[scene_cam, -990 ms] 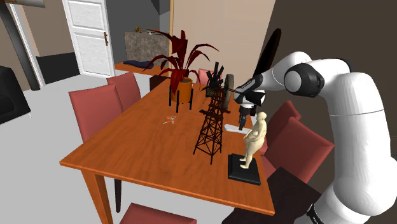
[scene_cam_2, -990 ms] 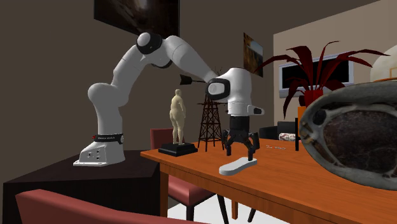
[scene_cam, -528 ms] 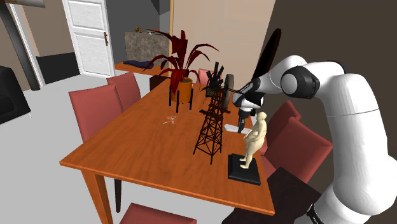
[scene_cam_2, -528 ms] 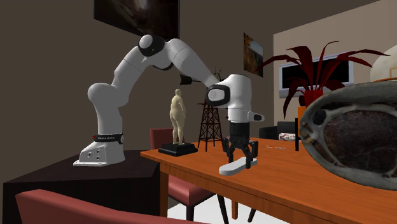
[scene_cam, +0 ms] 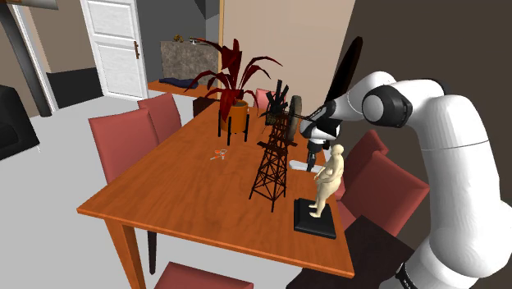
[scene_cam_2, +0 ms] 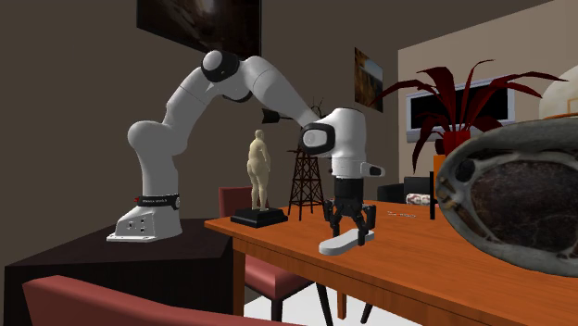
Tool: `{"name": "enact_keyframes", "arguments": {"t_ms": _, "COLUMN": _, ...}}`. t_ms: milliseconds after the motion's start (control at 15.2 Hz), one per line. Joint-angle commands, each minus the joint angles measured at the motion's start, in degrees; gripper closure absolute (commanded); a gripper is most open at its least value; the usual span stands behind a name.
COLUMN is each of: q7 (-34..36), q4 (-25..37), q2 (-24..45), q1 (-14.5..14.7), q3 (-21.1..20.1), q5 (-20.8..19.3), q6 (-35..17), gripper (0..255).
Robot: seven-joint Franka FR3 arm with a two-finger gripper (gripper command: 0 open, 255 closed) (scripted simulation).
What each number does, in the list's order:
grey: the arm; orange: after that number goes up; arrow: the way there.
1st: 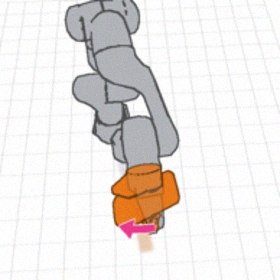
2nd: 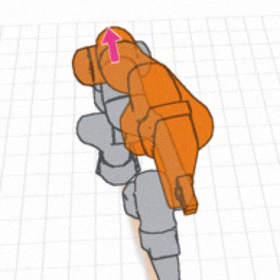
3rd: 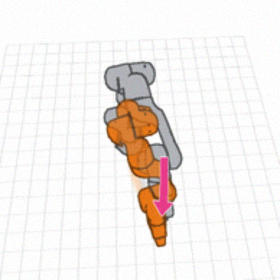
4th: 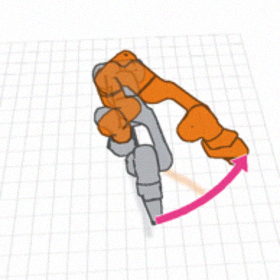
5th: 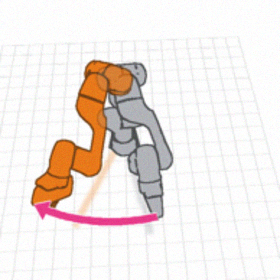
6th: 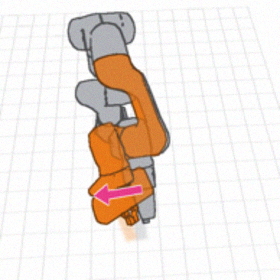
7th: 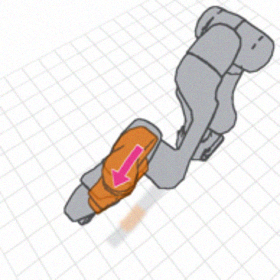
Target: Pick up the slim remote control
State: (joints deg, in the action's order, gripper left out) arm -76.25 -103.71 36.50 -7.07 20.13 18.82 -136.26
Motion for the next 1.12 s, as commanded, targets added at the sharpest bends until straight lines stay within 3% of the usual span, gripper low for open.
{"name": "enact_keyframes", "arguments": {"t_ms": 0, "q7": 0.13, "q4": 0.02, "q2": -0.4, "q1": 0.07, "q3": 0.19, "q5": -0.21, "q6": 0.48, "gripper": 255}}
{"name": "enact_keyframes", "arguments": {"t_ms": 1056, "q7": 2.35, "q4": 0.58, "q2": -7.59, "q1": 1.81, "q3": 2.68, "q5": -3.66, "q6": 7.91, "gripper": 255}}
